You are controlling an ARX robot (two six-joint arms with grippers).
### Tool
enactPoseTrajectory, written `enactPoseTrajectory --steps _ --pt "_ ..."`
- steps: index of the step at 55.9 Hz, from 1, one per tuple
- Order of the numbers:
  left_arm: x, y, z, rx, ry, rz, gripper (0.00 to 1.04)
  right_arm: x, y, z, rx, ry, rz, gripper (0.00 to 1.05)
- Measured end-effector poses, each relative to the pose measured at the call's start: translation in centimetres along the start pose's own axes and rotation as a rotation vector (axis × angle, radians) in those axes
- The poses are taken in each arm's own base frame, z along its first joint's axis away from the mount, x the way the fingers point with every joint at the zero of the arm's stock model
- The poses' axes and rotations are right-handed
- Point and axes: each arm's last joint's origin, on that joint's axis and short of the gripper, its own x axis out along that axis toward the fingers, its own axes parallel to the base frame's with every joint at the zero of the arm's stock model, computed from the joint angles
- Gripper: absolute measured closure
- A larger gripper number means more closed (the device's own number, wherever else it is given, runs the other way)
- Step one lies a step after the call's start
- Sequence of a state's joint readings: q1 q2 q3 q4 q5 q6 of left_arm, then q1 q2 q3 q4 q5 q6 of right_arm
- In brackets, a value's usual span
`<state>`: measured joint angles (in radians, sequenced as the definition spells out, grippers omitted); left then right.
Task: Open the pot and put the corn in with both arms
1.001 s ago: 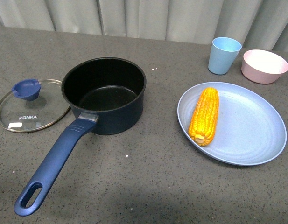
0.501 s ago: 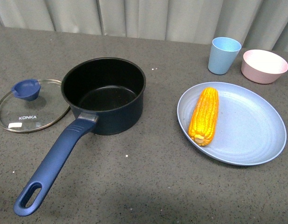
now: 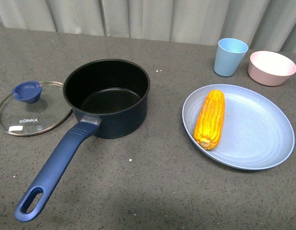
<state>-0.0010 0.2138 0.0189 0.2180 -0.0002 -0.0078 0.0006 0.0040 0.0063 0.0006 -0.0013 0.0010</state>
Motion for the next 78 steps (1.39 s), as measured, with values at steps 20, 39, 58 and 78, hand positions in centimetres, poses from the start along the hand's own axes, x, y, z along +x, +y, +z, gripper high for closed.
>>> enactPoseTrajectory --steps 20,39,58,78 --pt "-1.4 0.0 -0.3 0.0 0.007 0.0 1.01 0.0 0.0 0.0 0.0 0.0 0.0 0.09" --pt "-1.4 0.0 -0.3 0.0 0.006 -0.001 0.73 2.0 -0.5 0.8 -0.004 0.161 -0.081 0.09" --pt "-1.4 0.0 -0.3 0.0 0.006 0.0 0.15 13.4 1.3 -0.1 0.023 0.407 -0.042 0.09" --pt "-1.4 0.0 -0.3 0.003 0.006 0.0 0.07 20.5 7.2 -5.4 0.15 0.773 -0.01 0.09"
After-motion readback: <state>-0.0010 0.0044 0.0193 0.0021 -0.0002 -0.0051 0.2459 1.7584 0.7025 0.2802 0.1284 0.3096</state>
